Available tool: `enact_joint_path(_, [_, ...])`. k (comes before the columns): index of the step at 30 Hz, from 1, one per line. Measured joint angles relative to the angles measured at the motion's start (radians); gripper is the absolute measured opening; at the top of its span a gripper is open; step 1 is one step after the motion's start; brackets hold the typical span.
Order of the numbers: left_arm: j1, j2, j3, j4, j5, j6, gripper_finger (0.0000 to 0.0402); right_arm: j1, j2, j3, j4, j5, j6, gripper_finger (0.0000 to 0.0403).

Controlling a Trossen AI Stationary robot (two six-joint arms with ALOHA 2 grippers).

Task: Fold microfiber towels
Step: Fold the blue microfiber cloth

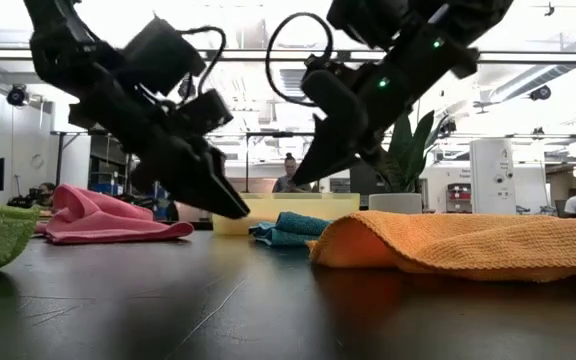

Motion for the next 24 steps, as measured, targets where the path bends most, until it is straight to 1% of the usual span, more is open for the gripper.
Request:
enact_joint_path(1, [0.0,-0.023,-0.001,-0.027,0.0,-0.001,0.0134,0.002,-0.007,-0.004,-0.012,0.011,0.003,0.0009])
enact_joint_path(4, [0.0,-0.057,0.0,-0.023,0.001,-0.007,0.0134,0.002,-0.035,-0.018,-0.028,0.015,0.022,0.0009])
enact_joint_path(7, [0.0,-0.065,0.007,-0.015,0.001,-0.007,0.0134,0.002,-0.054,-0.025,-0.051,0.013,0.075,0.0011])
enact_joint_path(10, [0.0,-0.066,0.01,-0.016,0.001,-0.007,0.0134,-0.003,-0.082,-0.025,-0.103,0.003,0.12,0.0022])
enact_joint_path(14, [0.001,-0.065,0.011,-0.012,0.002,-0.01,0.0134,-0.02,-0.125,-0.024,-0.221,-0.034,0.191,0.0054])
enact_joint_path(19, [0.001,-0.065,0.01,-0.009,0.002,-0.016,0.0134,-0.069,-0.173,-0.04,-0.349,-0.079,0.254,0.0119])
enact_joint_path(21, [0.001,-0.065,0.009,-0.007,0.002,-0.108,0.0134,-0.101,-0.182,-0.061,-0.361,-0.105,0.263,0.0148])
enact_joint_path(24, [0.018,-0.063,0.009,-0.008,0.006,-0.42,0.0137,-0.156,-0.185,-0.087,-0.361,-0.148,0.286,0.0192])
